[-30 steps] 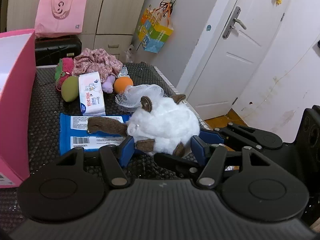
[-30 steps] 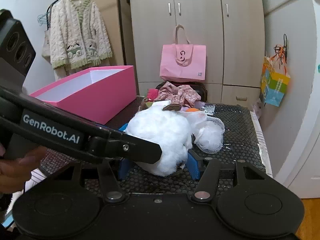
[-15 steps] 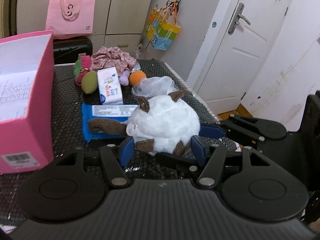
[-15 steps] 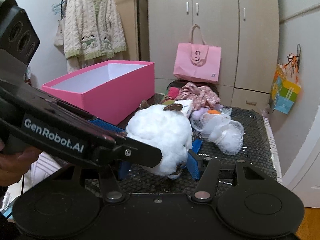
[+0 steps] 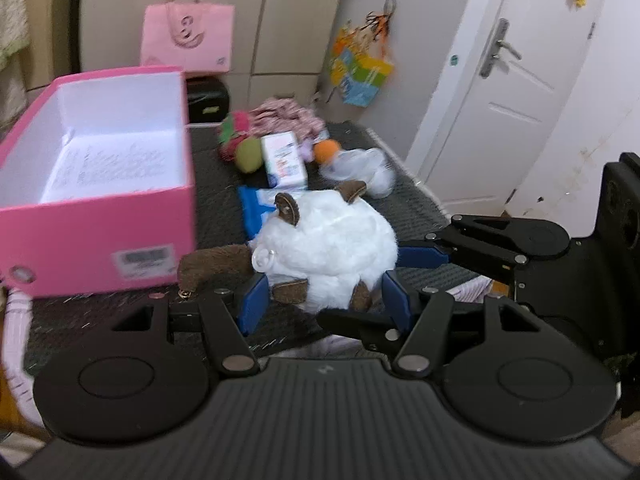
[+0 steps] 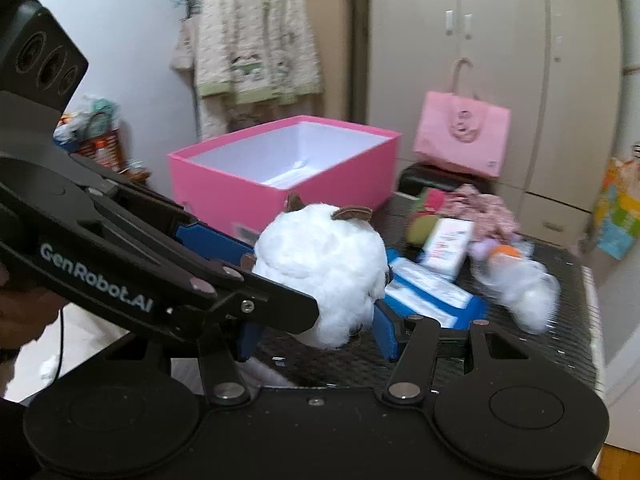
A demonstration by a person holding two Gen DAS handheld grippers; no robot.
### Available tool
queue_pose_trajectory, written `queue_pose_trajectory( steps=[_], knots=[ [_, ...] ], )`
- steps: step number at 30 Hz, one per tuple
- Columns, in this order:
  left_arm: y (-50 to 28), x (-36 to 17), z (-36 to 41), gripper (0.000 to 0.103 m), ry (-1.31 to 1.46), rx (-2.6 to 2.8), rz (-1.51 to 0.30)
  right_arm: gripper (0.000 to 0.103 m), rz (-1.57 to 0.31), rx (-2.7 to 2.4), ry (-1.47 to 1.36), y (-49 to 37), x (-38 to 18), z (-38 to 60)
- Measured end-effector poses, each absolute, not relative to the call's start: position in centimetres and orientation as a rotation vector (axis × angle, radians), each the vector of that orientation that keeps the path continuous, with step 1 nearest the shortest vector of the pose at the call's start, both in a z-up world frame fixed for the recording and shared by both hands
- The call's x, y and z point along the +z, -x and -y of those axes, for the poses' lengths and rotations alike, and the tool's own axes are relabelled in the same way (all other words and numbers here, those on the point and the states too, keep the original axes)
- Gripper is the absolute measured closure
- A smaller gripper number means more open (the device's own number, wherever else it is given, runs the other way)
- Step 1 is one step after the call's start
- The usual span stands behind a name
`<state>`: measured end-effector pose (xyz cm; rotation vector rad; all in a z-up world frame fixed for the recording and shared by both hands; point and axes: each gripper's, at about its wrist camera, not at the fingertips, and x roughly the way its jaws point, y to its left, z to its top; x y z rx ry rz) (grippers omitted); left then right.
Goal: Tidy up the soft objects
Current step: 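Lift the plush sheep with the right gripper and carry it over the pink box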
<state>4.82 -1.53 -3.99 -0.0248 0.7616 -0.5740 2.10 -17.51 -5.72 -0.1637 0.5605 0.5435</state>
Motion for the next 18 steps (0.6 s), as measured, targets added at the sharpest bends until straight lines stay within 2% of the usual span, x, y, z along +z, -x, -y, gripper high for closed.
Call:
queue_pose_trajectory(
  steps=[7,18],
  knots=[
    [-4.6,-2.1,-2.4,0.043,0.035,-0.459,-0.791,0.043,-0.575,0.700,0.141,-3.5,-4.4,14.4],
    [-8.1,2.6,-7.3,0.043,0.065,-0.414,-0.699,0.043,-0.503,0.770,0.223,-7.9,0.7,9.7]
  ],
)
